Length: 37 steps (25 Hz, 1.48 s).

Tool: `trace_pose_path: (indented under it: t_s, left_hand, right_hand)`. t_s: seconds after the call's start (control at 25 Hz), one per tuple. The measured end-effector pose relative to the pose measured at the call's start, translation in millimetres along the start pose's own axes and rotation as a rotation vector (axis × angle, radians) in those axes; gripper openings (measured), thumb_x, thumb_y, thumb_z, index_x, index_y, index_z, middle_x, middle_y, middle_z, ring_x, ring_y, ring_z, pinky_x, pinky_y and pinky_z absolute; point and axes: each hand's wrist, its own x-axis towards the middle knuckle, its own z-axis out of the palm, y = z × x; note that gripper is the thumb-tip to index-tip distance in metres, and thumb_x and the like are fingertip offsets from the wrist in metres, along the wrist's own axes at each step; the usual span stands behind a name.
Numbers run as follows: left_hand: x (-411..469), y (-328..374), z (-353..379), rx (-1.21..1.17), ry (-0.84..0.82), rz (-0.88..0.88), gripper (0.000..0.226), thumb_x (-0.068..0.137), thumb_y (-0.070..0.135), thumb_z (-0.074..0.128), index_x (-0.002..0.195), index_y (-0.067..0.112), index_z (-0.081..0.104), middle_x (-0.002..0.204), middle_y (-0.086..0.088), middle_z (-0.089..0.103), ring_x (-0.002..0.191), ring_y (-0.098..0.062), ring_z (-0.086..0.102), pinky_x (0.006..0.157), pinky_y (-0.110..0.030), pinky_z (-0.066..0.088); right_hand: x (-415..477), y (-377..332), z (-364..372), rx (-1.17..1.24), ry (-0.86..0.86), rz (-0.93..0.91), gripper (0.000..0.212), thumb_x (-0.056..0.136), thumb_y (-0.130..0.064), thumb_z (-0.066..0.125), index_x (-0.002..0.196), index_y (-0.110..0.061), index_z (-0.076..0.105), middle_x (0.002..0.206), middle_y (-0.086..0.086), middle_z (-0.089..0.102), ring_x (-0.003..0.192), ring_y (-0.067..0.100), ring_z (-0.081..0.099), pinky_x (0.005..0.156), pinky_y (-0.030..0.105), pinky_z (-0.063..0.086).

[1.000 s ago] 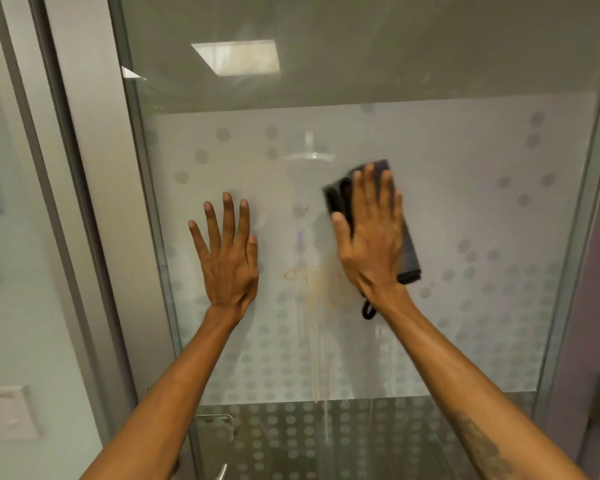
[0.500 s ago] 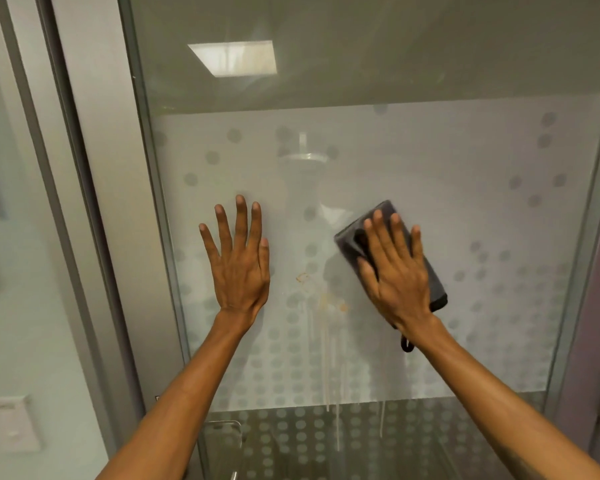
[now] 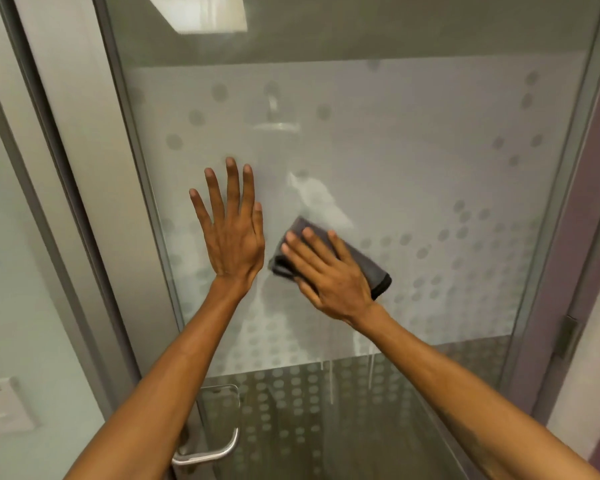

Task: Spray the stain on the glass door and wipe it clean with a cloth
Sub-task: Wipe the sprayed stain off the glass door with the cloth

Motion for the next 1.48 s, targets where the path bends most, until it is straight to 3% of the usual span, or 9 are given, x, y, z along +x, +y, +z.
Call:
trace_pose_path:
  t_s: [0.12,0.32,0.48,0.68,0.84,0.96,1.08,1.24,1.48]
  left_hand:
    - [-3,2,1,-0.006,0.0,-0.024,0.054,0.109,0.036,0.022,0.159,0.019,0.01,0.167,-0.006,0.012,0.154,-0.037,0.01,0.121,-0.06,0.004]
    - [-16,4,7,-0.046,0.011,-0.052,0.052,0.11,0.035,0.019,0.159,0.018,0.01,0.167,-0.006,0.013,0.154,-0.036,0.012,0.123,-0.059,0.005]
    - [-13,7,7,-0.056,0.006,-0.067,0.052,0.11,0.034,0.018,0.159,0.018,0.01,0.167,-0.006,0.013,0.154,-0.036,0.011,0.123,-0.058,0.004]
    - [-16,14,13,-0.017,0.048,-0.113,0.052,0.11,0.03,0.021,0.159,0.018,0.008,0.167,-0.006,0.012,0.154,-0.037,0.008,0.123,-0.06,0.004]
    - [-19,22,17,-0.021,0.097,-0.177,0.053,0.11,0.027,0.023,0.159,0.016,0.008,0.167,-0.008,0.012,0.153,-0.039,0.006,0.122,-0.059,0.001]
    - [-22,21,19,0.006,0.116,-0.143,0.054,0.109,0.025,0.026,0.159,0.014,0.01,0.167,-0.01,0.012,0.153,-0.04,0.007,0.122,-0.058,0.0]
    - [-20,25,19,0.011,0.147,-0.148,0.054,0.108,0.024,0.028,0.158,0.013,0.011,0.166,-0.012,0.013,0.153,-0.04,0.007,0.122,-0.056,-0.002]
    - [-19,27,21,0.022,0.169,-0.159,0.054,0.108,0.022,0.03,0.158,0.012,0.014,0.166,-0.012,0.015,0.153,-0.039,0.008,0.123,-0.055,-0.001]
    - [-18,24,22,0.012,0.169,-0.138,0.054,0.107,0.021,0.032,0.157,0.01,0.016,0.165,-0.013,0.017,0.153,-0.04,0.009,0.123,-0.056,0.001]
  right_hand:
    - [-49,23,3,-0.1,-0.023,-0.17,0.055,0.1,-0.033,0.056,0.151,-0.019,0.04,0.159,0.0,0.035,0.148,0.023,0.032,0.117,0.052,0.031]
    - [-71,78,-18,-0.093,0.091,0.411,0.061,0.104,-0.029,0.048,0.157,-0.021,0.021,0.166,0.004,0.01,0.154,0.024,0.009,0.12,0.062,0.016]
    - [1,82,-31,0.149,0.239,0.683,0.049,0.105,-0.024,0.047,0.152,-0.013,0.037,0.162,0.018,0.022,0.153,0.037,0.012,0.123,0.057,0.014]
    - [-19,11,-5,0.087,0.06,0.267,0.055,0.1,-0.033,0.053,0.152,-0.021,0.039,0.162,0.005,0.027,0.152,0.03,0.019,0.124,0.05,0.014]
    - [-101,23,11,0.0,-0.001,-0.029,0.055,0.097,-0.028,0.059,0.15,-0.026,0.042,0.158,-0.003,0.037,0.149,0.023,0.03,0.117,0.052,0.032]
    - [-149,68,10,-0.038,0.069,0.081,0.064,0.091,-0.019,0.068,0.15,-0.026,0.042,0.161,-0.004,0.032,0.15,0.023,0.028,0.117,0.057,0.027]
    - [-150,126,-9,-0.004,0.184,0.435,0.065,0.095,-0.02,0.064,0.153,-0.021,0.035,0.164,0.001,0.018,0.153,0.025,0.016,0.118,0.064,0.019]
    - [-80,157,-37,0.145,0.389,0.778,0.046,0.103,-0.019,0.053,0.146,-0.006,0.046,0.155,0.018,0.039,0.148,0.041,0.026,0.117,0.06,0.027]
    - [-26,31,-4,0.19,0.221,0.205,0.059,0.092,0.005,0.05,0.147,-0.014,0.047,0.155,0.004,0.043,0.149,0.031,0.03,0.122,0.049,0.024]
